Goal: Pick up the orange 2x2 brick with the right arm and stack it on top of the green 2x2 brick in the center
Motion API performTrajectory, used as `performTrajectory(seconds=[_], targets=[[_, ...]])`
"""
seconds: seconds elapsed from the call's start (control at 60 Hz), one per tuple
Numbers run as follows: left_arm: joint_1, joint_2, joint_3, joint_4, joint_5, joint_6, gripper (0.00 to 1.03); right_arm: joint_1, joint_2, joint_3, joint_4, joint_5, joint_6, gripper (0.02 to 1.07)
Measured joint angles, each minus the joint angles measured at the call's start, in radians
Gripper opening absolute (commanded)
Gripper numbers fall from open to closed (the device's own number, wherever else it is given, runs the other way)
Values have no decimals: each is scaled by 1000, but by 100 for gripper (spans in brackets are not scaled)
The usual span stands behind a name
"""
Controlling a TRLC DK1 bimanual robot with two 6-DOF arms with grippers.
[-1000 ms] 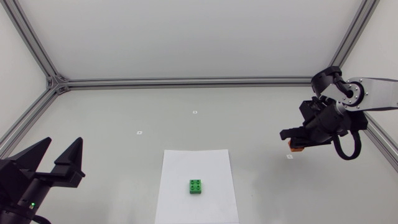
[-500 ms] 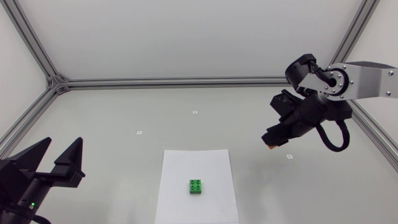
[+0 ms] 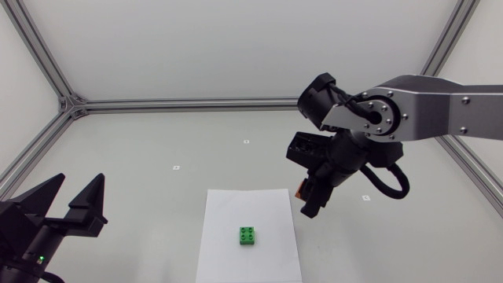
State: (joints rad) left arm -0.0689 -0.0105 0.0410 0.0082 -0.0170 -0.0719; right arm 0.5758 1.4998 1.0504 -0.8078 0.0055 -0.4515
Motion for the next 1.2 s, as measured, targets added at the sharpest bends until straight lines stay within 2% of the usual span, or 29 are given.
performTrajectory(seconds=[0.6, 1.2], targets=[[0, 0, 0, 0, 0, 0, 99, 288, 164, 81, 36, 3, -51, 32], [0, 0, 0, 0, 0, 0, 99, 356, 222, 87, 136, -9, -109, 32]])
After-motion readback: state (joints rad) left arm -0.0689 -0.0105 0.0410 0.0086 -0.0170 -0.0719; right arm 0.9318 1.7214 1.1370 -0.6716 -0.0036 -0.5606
